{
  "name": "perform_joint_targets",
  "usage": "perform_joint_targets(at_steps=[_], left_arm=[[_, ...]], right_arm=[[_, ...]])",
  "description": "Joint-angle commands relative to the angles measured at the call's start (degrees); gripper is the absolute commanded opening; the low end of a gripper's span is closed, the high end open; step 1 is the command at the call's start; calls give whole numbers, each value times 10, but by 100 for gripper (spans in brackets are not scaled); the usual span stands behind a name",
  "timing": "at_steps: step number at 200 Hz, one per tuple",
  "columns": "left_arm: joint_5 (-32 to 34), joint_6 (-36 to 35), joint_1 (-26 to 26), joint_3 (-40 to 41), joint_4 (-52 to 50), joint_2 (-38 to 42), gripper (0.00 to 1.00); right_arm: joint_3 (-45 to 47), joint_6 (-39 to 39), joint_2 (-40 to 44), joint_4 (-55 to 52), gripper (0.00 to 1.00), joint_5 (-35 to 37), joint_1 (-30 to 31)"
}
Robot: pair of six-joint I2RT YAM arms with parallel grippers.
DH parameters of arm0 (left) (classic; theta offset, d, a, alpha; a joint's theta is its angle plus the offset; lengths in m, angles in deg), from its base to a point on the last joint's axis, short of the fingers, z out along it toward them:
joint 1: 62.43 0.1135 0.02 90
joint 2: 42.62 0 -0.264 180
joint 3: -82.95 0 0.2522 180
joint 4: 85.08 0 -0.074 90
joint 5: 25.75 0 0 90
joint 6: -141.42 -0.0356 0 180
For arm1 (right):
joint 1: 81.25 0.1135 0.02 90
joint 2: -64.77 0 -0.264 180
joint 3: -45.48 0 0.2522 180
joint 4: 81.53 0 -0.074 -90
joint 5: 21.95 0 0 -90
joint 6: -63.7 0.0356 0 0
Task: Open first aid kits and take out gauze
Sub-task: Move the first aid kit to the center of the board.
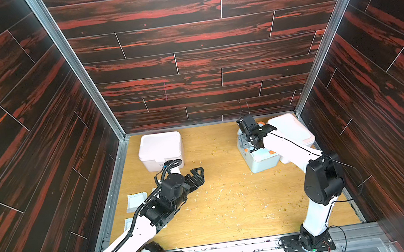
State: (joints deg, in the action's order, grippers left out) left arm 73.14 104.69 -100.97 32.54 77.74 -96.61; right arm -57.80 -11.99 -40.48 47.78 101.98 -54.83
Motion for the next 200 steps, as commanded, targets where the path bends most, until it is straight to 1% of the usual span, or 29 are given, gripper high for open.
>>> perform_joint_targets(at_steps=[1, 22, 33, 45, 61, 73, 105, 128, 140, 167, 184, 200], left_arm=[[-3, -13, 9, -26, -6, -18, 96], [-15, -37, 34, -66, -31, -46, 96], [-12, -57, 48, -92, -52, -58, 96], [-6, -76, 68, -125, -86, -70, 96], [5, -106, 98, -170, -122, -89, 98], [10, -126, 126, -205, -148, -109, 99], [28, -166, 213, -298, -197, -180, 100], [20, -181, 284, -357, -209, -238, 100], [18, -186, 318, -387, -217, -273, 100], [-16, -191, 391, -452, -229, -359, 100], [-35, -192, 429, -493, -242, -412, 100], [-56, -199, 454, -520, -245, -459, 100]], right_arm=[[-25, 8, -26, -30, 87, 4, -18], [-52, 18, -28, -53, 88, -1, -25], [-52, 22, -9, -51, 90, -26, -25], [-36, 27, 26, -32, 92, -76, -24], [4, 37, 84, 6, 95, -139, -19], [38, 45, 126, 38, 96, -199, -17], [146, 72, 216, 133, 98, -347, -15], [216, 86, 255, 190, 99, -422, -15], [242, 95, 268, 208, 99, -441, -14], [301, 107, 290, 258, 99, -487, -14], [309, 106, 287, 262, 99, -496, -14], [310, 102, 282, 261, 99, -505, -14]])
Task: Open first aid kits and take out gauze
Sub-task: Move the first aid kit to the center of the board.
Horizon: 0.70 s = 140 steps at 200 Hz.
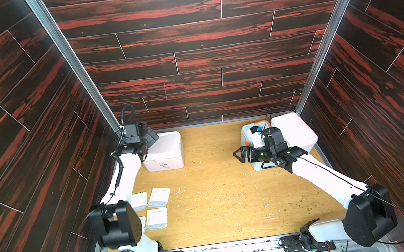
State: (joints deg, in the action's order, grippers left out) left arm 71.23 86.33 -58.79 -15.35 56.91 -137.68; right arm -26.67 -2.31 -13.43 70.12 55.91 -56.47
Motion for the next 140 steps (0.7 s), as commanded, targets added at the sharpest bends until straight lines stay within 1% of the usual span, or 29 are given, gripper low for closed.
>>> perform_joint_targets(at_steps=[1, 24, 41, 51, 58, 101, 140], left_arm=[[-38, -16, 33, -43, -37, -49, 100], [-68, -52, 45, -94, -63, -126, 100], [-119, -80, 47, -133, -82, -167, 100], [-150, -94, 46, -155, -125, -186, 99], [-169, -100, 44, -159, -129, -195, 98], [-177, -141, 1, -135, -133, -182, 97], [-179, -159, -65, -81, -102, -149, 97]], right_arm=[[-1, 5, 11, 38, 99, -44, 2], [-1, 1, 10, 36, 99, -47, 2], [-2, -4, 9, 31, 99, -43, 2], [-2, -7, 9, 28, 99, -40, 2], [-4, -8, 7, 26, 99, -39, 2], [-2, -17, 1, 25, 99, -33, 2], [6, -21, -5, 48, 98, -43, 2]])
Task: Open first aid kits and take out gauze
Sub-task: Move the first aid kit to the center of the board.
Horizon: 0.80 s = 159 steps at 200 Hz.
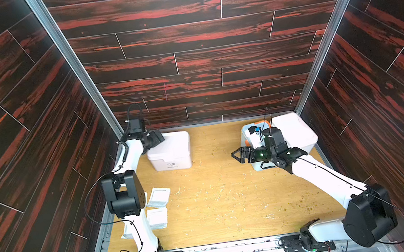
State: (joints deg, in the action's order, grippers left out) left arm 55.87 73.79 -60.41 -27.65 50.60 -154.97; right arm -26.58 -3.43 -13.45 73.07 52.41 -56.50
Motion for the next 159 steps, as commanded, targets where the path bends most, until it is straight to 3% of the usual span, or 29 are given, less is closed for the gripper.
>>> perform_joint_targets(at_steps=[1, 72, 93, 119, 159], left_arm=[[-26, -34, -51, 43, -37, 24, 97], [-88, 29, -189, 155, 97, 91, 97], [-72, 92, -191, 225, 160, 154, 98], [-30, 114, -180, 284, 154, 232, 99], [-61, 166, -188, 389, 187, 333, 99]], right_arm=[[5, -9, -5, 19, 98, -8, 2], [-51, 3, -50, 16, 97, -3, 2], [-93, -4, -73, -8, 96, 14, 1], [-173, -30, -119, -56, 97, 23, -3], [-286, -76, -228, -119, 96, -36, -4]])
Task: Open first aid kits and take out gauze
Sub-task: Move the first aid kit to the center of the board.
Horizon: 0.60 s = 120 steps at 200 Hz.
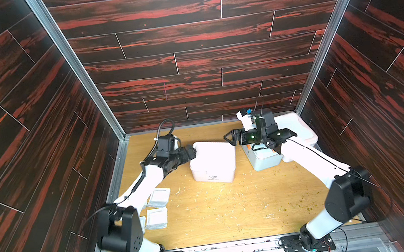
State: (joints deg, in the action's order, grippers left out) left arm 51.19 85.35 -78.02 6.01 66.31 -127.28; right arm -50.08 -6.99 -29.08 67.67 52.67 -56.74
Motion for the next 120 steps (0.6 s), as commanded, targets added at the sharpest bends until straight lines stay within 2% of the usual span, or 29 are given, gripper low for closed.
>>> perform_joint_targets(at_steps=[1, 31, 56, 82, 120], left_arm=[[-15, 51, -13, 56, 31, 58, 99], [-26, 90, -57, 126, 74, 94, 99], [-28, 112, -73, 176, 120, 93, 99], [-21, 106, -73, 187, 136, 79, 99], [-41, 97, -72, 172, 153, 63, 99]], right_arm=[[-55, -41, -77, -66, 96, -39, -1], [-105, -63, -139, -103, 94, -64, -1], [-93, -63, -142, -122, 92, -89, 0], [-4, -32, -77, -95, 90, -140, 4], [153, 10, 68, -46, 89, -186, 23]])
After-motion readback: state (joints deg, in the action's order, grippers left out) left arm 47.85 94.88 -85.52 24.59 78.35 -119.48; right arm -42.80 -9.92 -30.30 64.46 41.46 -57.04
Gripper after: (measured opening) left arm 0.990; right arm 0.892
